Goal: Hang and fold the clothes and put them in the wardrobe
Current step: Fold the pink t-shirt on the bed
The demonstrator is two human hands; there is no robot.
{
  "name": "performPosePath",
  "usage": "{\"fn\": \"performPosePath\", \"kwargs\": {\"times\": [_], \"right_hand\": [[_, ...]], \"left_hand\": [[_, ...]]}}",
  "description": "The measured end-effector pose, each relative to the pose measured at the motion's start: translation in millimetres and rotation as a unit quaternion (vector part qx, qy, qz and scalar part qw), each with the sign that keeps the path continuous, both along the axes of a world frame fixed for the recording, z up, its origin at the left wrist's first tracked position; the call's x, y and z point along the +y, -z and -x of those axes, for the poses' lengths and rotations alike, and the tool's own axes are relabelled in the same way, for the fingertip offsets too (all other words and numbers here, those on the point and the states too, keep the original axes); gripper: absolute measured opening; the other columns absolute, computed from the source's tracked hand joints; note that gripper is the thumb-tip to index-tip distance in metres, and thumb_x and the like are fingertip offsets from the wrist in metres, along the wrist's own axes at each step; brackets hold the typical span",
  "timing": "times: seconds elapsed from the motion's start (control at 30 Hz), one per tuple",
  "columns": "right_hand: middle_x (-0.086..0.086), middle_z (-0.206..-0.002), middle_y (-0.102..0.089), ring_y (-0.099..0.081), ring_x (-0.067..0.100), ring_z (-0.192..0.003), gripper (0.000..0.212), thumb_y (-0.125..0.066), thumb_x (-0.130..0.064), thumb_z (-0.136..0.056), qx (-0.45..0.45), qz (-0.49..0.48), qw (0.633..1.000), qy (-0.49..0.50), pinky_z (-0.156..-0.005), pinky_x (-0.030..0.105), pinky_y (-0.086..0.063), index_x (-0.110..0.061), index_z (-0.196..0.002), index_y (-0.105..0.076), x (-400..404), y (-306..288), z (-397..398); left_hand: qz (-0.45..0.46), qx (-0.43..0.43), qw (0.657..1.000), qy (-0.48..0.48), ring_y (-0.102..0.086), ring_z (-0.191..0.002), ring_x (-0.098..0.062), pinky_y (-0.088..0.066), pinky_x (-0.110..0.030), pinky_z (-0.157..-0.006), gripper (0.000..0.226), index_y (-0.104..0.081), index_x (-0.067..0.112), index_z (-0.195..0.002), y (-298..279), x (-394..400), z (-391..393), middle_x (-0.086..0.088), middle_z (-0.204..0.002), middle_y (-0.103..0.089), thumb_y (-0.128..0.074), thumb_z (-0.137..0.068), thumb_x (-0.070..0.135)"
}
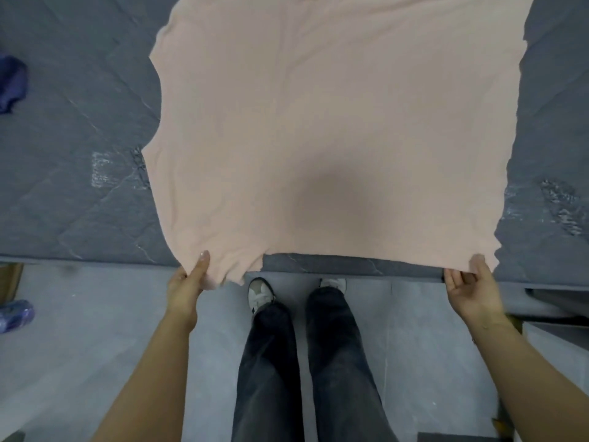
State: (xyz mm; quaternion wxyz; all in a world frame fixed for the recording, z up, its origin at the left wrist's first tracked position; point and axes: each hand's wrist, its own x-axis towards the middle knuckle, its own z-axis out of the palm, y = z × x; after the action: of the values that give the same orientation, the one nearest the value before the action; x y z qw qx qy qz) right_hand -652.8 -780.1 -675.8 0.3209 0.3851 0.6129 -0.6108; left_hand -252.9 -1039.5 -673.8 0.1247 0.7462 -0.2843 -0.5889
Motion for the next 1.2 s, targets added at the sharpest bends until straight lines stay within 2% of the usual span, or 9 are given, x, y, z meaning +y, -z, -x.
{"fn": "performPosePath", "kwargs": {"times": [0.1,0.2,0.3,0.4,0.57,0.7,0.83,1.03,1.2], "right_hand": [[-0.012,-0.093,-0.072,-0.062,0.003,-0.098,0.016,-0.049,-0.035,-0.1,-0.009,-0.001,0.998,-0.06,-0.106,0.025,-0.042,-0.023,-0.102,-0.06,3.5,2.1,-1.3],[-0.006,-0.117,-0.064,-0.06,0.004,-0.093,0.018,-0.043,-0.032,-0.103,-0.02,-0.037,0.997,-0.06,-0.107,0.022,-0.039,-0.02,-0.101,-0.056,6.3,0.4,2.2],[0.0,-0.145,-0.048,-0.057,0.013,-0.119,0.019,-0.035,-0.031,-0.106,-0.018,-0.061,0.996,-0.062,-0.097,0.022,-0.043,-0.02,-0.113,-0.049,3.9,-7.9,5.7],[-0.006,-0.126,-0.058,-0.059,0.008,-0.112,0.024,-0.03,-0.023,-0.106,-0.007,-0.045,0.997,-0.055,-0.089,0.016,-0.048,-0.024,-0.105,-0.054,-11.5,-25.8,19.1],[-0.014,-0.06,-0.065,-0.064,-0.003,-0.057,0.014,-0.046,-0.014,-0.074,0.017,0.025,0.999,0.017,-0.068,0.011,-0.051,-0.024,-0.081,-0.054,-58.9,-59.4,63.7],[-0.013,-0.067,-0.071,-0.07,-0.001,-0.069,0.029,-0.049,-0.02,-0.058,0.039,0.062,0.997,0.009,-0.063,0.013,-0.053,-0.022,-0.086,-0.057,-100.2,-66.3,105.3],[-0.008,-0.076,-0.071,-0.071,0.007,-0.081,0.019,-0.04,-0.016,-0.093,0.04,0.073,0.996,0.021,-0.07,0.021,-0.057,-0.019,-0.081,-0.055,-135.8,-46.6,126.3],[-0.007,-0.047,-0.041,-0.039,0.008,-0.048,0.027,-0.035,-0.005,-0.084,-0.014,-0.032,0.998,-0.061,-0.057,0.017,-0.042,-0.021,-0.063,-0.031,-132.8,-22.2,96.0],[-0.001,-0.09,-0.056,-0.059,0.006,-0.081,0.017,-0.043,-0.02,-0.103,-0.001,-0.041,0.998,-0.038,-0.093,0.019,-0.048,-0.013,-0.097,-0.057,-100.7,0.8,56.3]], "left_hand": [[-0.04,0.02,0.999,0.011,-0.063,-0.11,-0.018,-0.044,-0.035,-0.103,0.047,-0.059,0.007,-0.128,-10.8,4.4,1.2,-0.001,-0.119,-0.067,-0.068,-0.089,0.032],[-0.039,0.053,0.997,-0.043,-0.066,-0.104,-0.017,-0.047,-0.034,-0.095,0.039,-0.059,0.006,-0.126,-28.9,0.9,1.3,-0.005,-0.118,-0.069,-0.064,-0.092,0.025],[-0.033,0.105,0.992,-0.055,-0.066,-0.11,-0.017,-0.049,-0.035,-0.095,0.035,-0.061,0.009,-0.127,-53.1,-14.5,6.6,-0.004,-0.123,-0.068,-0.062,-0.093,0.02],[-0.028,0.142,0.987,-0.063,-0.063,-0.115,-0.02,-0.05,-0.039,-0.1,0.038,-0.058,0.007,-0.131,-77.3,-40.9,25.1,-0.006,-0.125,-0.066,-0.059,-0.094,0.014],[0.005,0.201,0.974,-0.101,-0.072,-0.077,-0.014,-0.06,-0.026,-0.065,0.022,-0.072,0.007,-0.096,-110.7,-116.2,79.9,-0.007,-0.091,-0.074,-0.05,-0.098,0.009],[0.037,0.228,0.969,-0.089,-0.071,-0.081,-0.017,-0.06,-0.029,-0.074,0.028,-0.059,-0.004,-0.122,-110.4,-179.9,131.5,-0.011,-0.094,-0.072,-0.05,-0.099,0.009],[0.055,0.265,0.957,-0.103,-0.068,-0.082,-0.015,-0.058,-0.032,-0.083,0.017,-0.066,0.01,-0.088,-86.1,-202.9,155.3,-0.003,-0.09,-0.069,-0.053,-0.098,0.014],[-0.007,0.124,0.982,-0.144,-0.063,-0.08,-0.008,-0.048,-0.024,-0.099,0.017,-0.059,0.01,-0.088,-31.6,-135.2,139.9,-0.002,-0.087,-0.067,-0.047,-0.1,0.009],[-0.039,0.157,0.965,-0.205,-0.052,-0.127,-0.021,-0.04,-0.027,-0.107,0.032,-0.051,0.002,-0.132,-6.2,-92.1,134.9,-0.01,-0.133,-0.056,-0.048,-0.101,0.01]]}}
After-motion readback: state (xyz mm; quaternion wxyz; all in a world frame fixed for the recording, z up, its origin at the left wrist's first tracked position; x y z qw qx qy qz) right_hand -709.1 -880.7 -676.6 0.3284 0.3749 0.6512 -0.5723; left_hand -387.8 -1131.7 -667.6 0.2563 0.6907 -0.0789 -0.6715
